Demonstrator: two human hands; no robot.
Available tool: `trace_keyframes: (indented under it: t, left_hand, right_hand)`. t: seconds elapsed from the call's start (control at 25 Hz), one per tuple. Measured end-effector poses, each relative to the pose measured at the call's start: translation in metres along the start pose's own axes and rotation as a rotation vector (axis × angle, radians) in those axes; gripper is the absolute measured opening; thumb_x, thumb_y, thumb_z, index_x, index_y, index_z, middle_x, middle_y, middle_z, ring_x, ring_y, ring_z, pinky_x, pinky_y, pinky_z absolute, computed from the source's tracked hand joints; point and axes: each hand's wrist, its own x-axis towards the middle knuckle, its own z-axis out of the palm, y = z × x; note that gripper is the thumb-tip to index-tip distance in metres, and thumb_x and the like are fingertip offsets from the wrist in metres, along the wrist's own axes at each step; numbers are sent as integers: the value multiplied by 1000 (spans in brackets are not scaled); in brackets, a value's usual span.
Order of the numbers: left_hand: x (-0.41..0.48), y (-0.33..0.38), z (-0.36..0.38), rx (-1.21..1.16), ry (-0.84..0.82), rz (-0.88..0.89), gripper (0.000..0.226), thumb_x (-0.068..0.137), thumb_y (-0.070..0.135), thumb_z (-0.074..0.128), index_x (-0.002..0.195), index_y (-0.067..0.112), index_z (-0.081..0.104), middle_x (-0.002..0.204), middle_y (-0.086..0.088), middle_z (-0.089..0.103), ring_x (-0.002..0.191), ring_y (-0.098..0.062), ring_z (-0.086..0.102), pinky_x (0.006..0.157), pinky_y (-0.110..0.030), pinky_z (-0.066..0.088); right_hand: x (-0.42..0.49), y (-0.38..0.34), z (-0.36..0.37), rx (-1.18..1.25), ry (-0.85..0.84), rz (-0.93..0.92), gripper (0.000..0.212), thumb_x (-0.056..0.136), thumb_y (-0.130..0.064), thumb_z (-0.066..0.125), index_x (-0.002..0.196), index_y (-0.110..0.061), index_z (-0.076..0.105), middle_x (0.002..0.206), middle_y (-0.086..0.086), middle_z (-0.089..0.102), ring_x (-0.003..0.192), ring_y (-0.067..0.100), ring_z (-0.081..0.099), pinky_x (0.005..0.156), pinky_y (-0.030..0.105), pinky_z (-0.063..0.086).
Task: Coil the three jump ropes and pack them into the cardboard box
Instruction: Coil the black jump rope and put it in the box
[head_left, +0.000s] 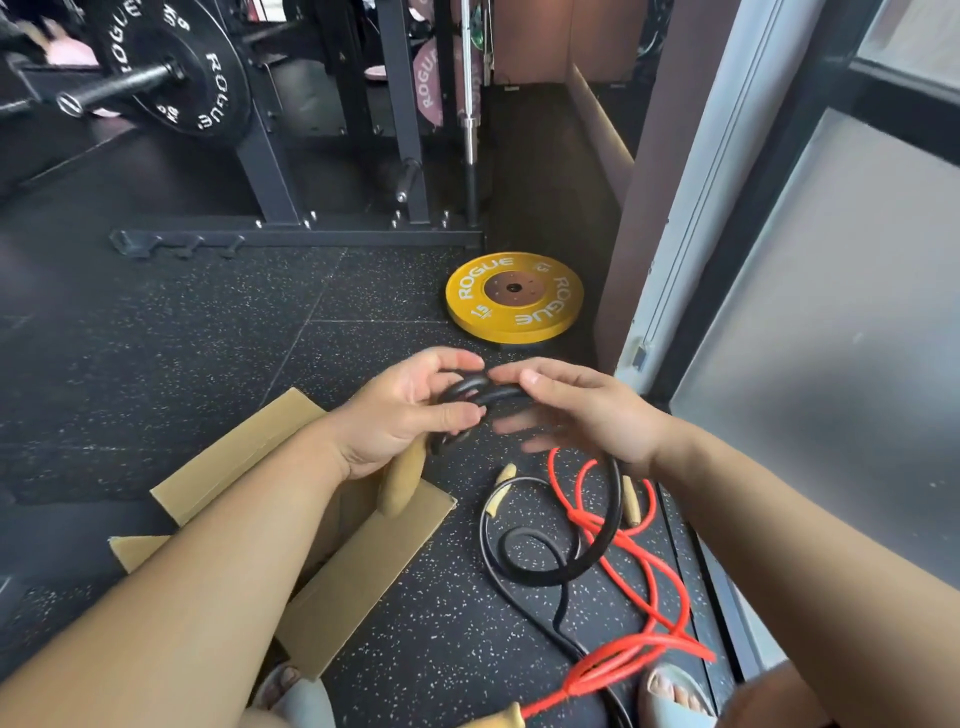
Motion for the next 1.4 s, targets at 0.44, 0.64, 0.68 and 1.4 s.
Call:
trace_keyframes:
  t: [0.44, 0.64, 0.68, 1.4]
  left_hand:
    - [2, 6, 30, 97, -98, 0, 42, 93, 21, 55, 122, -10, 51, 87, -6, 74, 70, -14, 61, 61, -22, 47]
    - [6, 7, 26, 120, -114, 24, 27, 101, 0, 47, 127, -1, 52, 89, 1, 71, 75, -4, 58, 71, -20, 46]
    - [6, 6, 22, 64, -84, 37, 30, 99, 3, 50, 129, 1, 52, 89, 0, 70, 74, -5, 57, 70, -21, 45]
    - [1, 6, 25, 320, -212, -270, 38, 89, 53, 61, 111, 24, 68, 109, -5, 72, 78, -16, 64, 64, -33, 54]
  right_hand:
    - [2, -1, 29, -30, 102, -110, 31, 100, -32, 62, 103, -13, 38, 59, 12, 54, 50, 18, 52, 44, 27, 39]
    - [7, -10, 18, 8, 53, 50, 35, 96, -45, 65, 100, -15, 47, 67, 8, 61, 53, 19, 43, 50, 31, 33]
    - [6, -10, 11, 75, -24, 48, 37, 95, -45, 64, 104, -12, 51, 74, 8, 63, 62, 24, 51, 60, 37, 41]
    - [-1, -10, -18, -230, -142, -61, 30, 83, -16, 82, 86, -11, 52, 76, 12, 70, 57, 21, 44, 46, 26, 30]
